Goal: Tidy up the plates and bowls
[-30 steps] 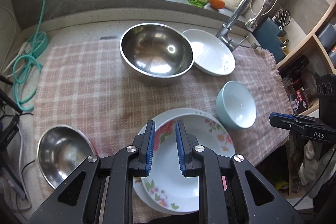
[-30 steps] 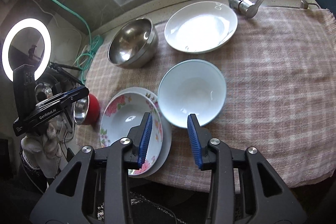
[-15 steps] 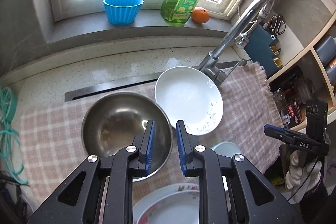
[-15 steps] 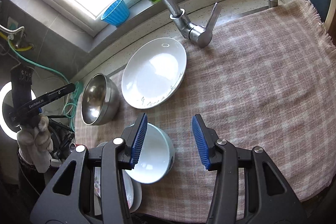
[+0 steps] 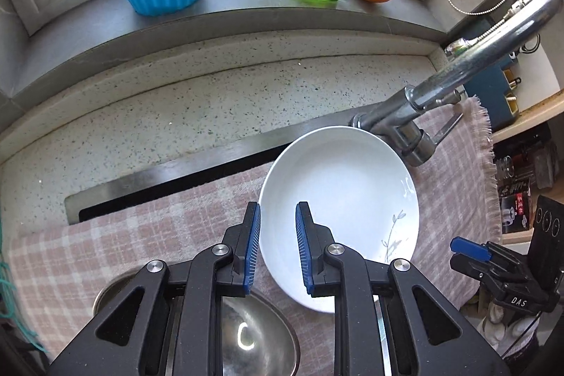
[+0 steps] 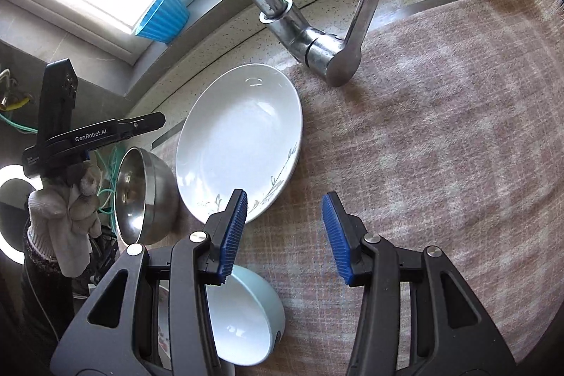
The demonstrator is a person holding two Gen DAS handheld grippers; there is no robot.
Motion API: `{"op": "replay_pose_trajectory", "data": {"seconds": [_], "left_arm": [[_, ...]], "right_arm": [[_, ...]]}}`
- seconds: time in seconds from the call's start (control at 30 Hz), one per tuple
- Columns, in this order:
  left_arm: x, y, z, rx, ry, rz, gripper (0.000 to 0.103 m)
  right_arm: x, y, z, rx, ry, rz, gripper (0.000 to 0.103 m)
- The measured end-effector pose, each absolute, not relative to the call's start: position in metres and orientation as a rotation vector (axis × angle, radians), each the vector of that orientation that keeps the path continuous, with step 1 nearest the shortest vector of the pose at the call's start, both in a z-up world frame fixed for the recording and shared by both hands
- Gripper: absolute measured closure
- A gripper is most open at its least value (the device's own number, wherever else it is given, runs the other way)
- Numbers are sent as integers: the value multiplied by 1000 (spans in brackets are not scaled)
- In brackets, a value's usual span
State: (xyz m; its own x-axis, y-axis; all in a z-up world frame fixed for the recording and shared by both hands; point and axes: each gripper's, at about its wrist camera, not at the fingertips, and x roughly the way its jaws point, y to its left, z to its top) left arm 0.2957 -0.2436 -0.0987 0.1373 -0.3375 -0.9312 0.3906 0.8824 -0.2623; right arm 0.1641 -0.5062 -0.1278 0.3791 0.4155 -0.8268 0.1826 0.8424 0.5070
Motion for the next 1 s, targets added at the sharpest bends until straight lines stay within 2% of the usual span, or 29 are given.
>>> {"op": "replay_pose_trajectory", "data": {"seconds": [0.37,0.4,0.53,0.7,1.0], "left_arm": [[319,-256,-129,106,1434,-494,84],[320,-259,-131,113,1443,-493,84],[321,-267,-137,133,1462,-508,84],[319,-275,-143,183,1463,-504,85],[316,-286,-146,212,1451,-497,85]], "right_arm": [[195,-493,-165,627,1251,197,57],[197,-493,-167,629,1252,199,59],[206,-491,-173,643,1260,208,81],[212,-492,-178,646,1259,194,92],[214,-493,-179,669,1266,189,93]]}}
